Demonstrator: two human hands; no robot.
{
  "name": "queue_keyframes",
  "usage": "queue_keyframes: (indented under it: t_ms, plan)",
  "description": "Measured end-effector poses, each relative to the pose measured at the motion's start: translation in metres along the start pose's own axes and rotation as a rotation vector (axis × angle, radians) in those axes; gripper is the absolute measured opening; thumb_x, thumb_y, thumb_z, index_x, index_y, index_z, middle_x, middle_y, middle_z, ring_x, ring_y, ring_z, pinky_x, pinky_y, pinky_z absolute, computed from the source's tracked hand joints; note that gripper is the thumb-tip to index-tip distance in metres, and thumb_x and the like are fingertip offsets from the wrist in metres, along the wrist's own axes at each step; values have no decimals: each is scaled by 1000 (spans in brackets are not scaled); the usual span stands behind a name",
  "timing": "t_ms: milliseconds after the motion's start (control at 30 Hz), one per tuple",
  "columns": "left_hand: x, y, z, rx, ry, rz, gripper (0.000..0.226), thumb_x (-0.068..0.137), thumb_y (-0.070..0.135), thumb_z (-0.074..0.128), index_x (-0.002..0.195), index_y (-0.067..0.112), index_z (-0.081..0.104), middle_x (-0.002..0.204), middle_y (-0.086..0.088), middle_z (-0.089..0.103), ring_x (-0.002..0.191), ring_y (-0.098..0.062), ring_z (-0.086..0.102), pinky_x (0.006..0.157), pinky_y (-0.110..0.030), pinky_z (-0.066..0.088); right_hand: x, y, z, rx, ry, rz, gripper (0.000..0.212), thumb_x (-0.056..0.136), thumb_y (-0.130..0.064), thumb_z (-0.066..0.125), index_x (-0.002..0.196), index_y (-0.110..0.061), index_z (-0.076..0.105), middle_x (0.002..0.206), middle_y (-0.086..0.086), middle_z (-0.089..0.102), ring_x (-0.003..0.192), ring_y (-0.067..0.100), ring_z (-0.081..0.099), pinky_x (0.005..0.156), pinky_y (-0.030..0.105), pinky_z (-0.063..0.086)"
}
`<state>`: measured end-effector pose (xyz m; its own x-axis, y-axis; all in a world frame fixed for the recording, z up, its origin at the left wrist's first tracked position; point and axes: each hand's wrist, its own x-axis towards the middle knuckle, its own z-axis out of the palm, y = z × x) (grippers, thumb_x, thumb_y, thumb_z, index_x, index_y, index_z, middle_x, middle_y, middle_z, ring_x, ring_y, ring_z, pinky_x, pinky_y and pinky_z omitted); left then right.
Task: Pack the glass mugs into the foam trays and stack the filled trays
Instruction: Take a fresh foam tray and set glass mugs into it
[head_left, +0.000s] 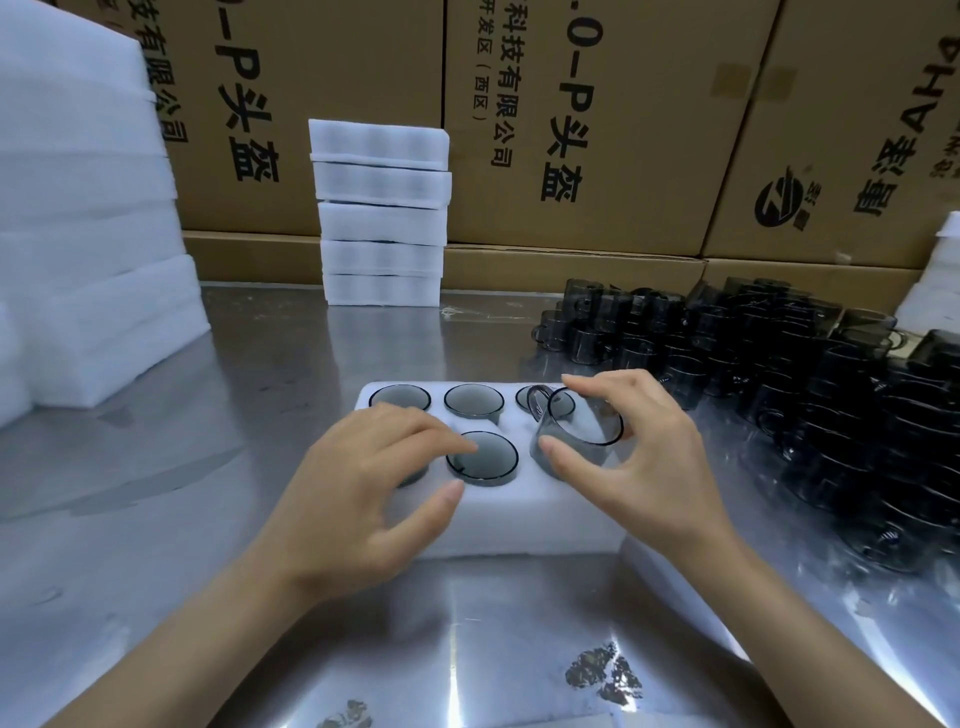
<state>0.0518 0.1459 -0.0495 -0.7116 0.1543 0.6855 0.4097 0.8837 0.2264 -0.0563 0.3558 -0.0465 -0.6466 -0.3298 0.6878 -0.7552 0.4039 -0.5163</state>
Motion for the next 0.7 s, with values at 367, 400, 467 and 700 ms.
queue_keyframes:
  t_ms: [367, 400, 467, 700]
  plan:
    - [2, 14, 16, 172, -116, 200, 47, 85, 41, 52, 122, 14, 62, 121, 2, 62, 106, -17, 58, 88, -33, 44, 1, 0, 0, 28, -29, 6, 43, 65, -39, 75, 107, -33, 67, 98, -18, 58, 92, 9, 57, 80, 33, 48]
    - [3, 15, 17, 184, -130, 186, 50, 85, 42, 52, 126, 14, 60, 125, 2, 60, 110, -16, 56, 91, -30, 42, 0, 0, 0, 30, -37, 6, 43, 66, -38, 76, 107, -34, 66, 99, -18, 58, 93, 9, 58, 81, 34, 48]
    - [5, 17, 18, 207, -158, 159, 56, 85, 44, 50, 132, 14, 54, 132, 2, 56, 115, -15, 53, 97, -27, 38, 0, 2, 0, 21, -71, 1, 42, 69, -36, 78, 109, -37, 64, 101, -17, 58, 96, 8, 57, 83, 34, 48]
    - [7, 26, 23, 226, -206, 129, 66, 87, 49, 46, 143, 15, 40, 151, 4, 36, 135, -11, 40, 112, -35, 30, 3, 1, -9, 42, -89, 0, 53, 82, -52, 41, 128, -30, 57, 128, -19, 54, 123, 1, 44, 102, 17, 32]
